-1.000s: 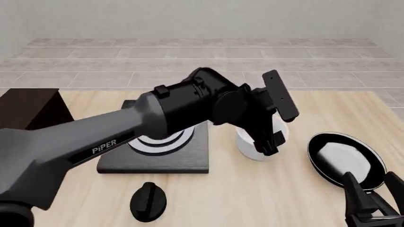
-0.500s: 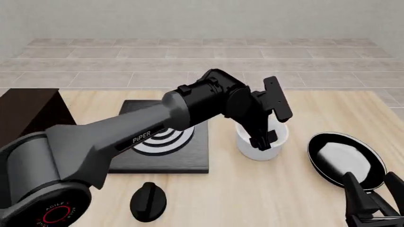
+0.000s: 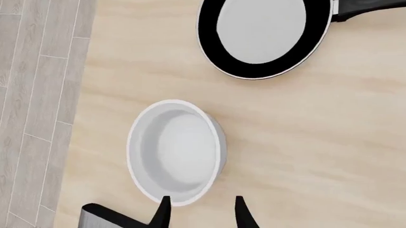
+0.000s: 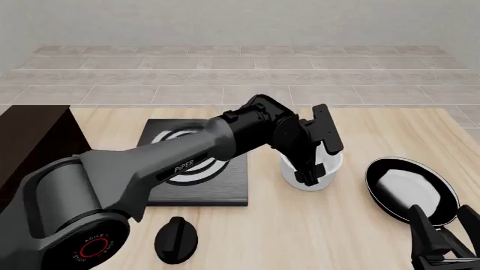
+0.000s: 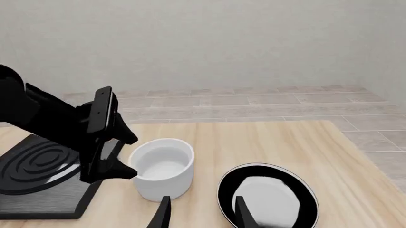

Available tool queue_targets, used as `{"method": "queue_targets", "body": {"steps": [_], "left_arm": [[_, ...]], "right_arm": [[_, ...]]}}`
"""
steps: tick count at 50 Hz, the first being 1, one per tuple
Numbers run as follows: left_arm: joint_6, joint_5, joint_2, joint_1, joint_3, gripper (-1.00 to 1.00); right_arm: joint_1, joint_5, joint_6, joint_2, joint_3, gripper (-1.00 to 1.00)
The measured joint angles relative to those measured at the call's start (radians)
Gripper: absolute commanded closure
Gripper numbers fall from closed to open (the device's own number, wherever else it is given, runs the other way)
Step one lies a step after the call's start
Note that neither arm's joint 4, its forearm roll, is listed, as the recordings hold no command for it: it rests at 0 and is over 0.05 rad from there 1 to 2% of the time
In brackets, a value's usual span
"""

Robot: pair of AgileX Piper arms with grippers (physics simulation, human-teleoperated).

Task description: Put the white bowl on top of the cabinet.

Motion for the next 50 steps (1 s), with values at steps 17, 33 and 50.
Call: {"method": "queue_targets", "body": {"steps": [17,33,50], "left_arm": [[0.011,-0.003,0.045,0.018,-0.015,-1.0],[0.028,-0.003,0.076,0.018,-0.029,-1.0],[0.05,-0.006,0.119,0.01,-0.045,-1.0]], "right_arm": [[-0.001,0.0,0.004,-0.001,0.0,-1.0],[-0.002,-0.014,0.015,0.013,0.001,-1.0],[-0.007,-0.026,0.03,0.03,0.001,-1.0]]}}
